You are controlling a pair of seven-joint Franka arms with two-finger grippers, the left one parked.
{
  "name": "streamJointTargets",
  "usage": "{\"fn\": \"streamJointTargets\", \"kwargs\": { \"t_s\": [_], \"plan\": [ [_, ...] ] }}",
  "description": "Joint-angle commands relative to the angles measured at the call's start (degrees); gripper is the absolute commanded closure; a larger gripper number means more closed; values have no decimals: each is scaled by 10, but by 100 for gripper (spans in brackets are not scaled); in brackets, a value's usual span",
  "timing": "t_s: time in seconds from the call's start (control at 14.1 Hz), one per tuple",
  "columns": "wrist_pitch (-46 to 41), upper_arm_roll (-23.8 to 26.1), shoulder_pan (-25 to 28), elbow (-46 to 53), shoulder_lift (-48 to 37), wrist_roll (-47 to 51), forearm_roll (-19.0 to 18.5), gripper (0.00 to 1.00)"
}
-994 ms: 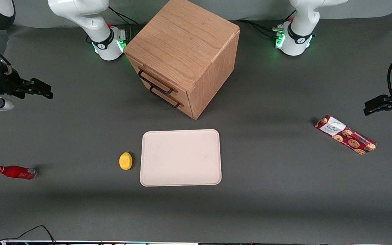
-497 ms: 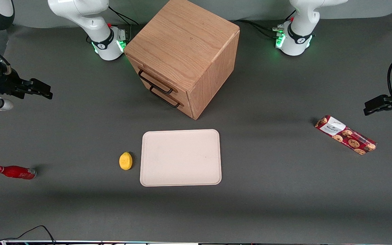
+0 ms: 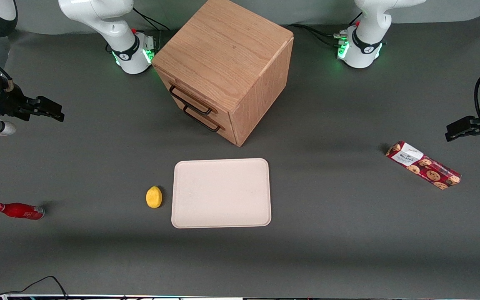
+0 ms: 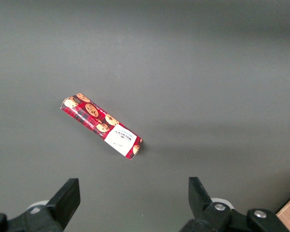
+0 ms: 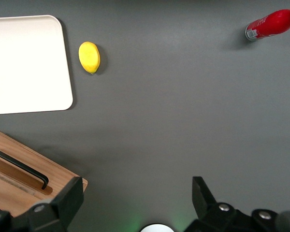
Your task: Open upper drawer
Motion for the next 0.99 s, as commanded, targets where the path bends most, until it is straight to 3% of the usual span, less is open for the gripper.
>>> {"fn": "streamJointTargets", "kwargs": {
  "t_s": [0.0, 0.36, 0.92],
  "plan": [
    [-7, 1, 3, 13, 5, 10, 12, 0],
    [-11, 2, 38, 12, 2, 5, 16, 0],
    [-19, 0, 206, 18, 0, 16, 42, 0]
  ]
}}
